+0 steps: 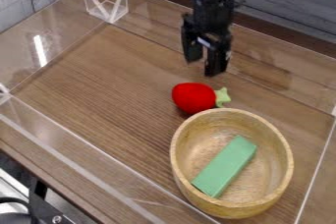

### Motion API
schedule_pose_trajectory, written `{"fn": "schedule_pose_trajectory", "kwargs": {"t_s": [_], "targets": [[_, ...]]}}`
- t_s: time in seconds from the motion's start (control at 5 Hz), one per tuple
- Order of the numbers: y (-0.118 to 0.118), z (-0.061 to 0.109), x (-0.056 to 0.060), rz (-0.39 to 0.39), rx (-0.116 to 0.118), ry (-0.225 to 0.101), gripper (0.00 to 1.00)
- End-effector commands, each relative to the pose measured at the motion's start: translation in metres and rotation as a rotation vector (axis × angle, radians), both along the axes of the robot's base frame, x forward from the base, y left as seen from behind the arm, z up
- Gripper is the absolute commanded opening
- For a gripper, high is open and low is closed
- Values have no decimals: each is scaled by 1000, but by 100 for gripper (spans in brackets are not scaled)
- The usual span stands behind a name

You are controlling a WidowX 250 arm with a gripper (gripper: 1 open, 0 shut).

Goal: Move the red object to the right side of the table

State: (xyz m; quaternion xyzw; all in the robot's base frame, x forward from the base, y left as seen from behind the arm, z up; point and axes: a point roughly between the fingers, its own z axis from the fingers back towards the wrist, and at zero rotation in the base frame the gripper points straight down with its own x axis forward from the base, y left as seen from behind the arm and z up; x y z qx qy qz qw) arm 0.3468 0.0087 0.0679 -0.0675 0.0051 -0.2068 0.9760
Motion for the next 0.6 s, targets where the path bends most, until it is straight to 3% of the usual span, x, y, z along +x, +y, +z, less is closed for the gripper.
{"fn": "schedule_pose_trajectory", "kwargs": {"t_s": [0.0,0.2,0.4], "targets": [[17,55,1,59,20,-134,100],[42,78,-4,183,51,-172,100],[81,87,-3,281,81,-189,100]]}}
